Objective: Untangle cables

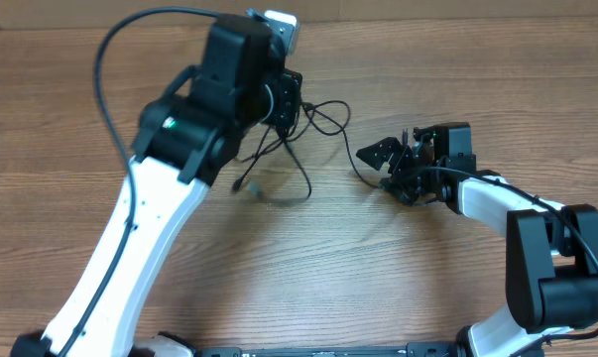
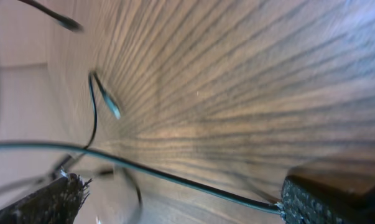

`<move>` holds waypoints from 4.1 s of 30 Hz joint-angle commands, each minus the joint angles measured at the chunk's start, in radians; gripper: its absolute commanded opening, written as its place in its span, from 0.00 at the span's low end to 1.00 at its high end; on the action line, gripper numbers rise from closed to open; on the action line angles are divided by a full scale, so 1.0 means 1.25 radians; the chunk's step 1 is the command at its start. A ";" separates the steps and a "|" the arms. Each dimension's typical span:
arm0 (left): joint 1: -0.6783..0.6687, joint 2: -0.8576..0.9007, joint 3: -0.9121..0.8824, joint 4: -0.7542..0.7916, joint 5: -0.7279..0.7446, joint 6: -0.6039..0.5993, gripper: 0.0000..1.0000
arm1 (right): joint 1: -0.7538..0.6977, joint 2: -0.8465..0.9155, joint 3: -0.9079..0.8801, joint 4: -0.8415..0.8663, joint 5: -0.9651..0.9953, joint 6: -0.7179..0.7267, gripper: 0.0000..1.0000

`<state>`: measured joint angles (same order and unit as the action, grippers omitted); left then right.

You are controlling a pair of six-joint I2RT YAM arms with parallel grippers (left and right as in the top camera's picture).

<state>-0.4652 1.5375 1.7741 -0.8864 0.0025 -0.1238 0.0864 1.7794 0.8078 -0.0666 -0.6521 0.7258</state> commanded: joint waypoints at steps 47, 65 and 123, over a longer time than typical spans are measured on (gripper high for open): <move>0.003 0.469 0.022 0.281 -0.031 0.081 0.63 | -0.002 0.009 -0.008 0.052 -0.196 -0.244 1.00; 0.005 0.612 0.022 0.416 -0.118 0.081 0.59 | -0.001 0.009 -0.007 0.061 -0.196 -0.244 1.00; 0.005 -0.183 0.029 0.333 0.124 0.074 0.04 | 0.155 0.009 -0.007 0.475 -0.379 0.291 1.00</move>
<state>-0.4625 1.3113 1.7962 -0.4698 0.1608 -0.0059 0.2344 1.7870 0.8017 0.5064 -1.2194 1.0424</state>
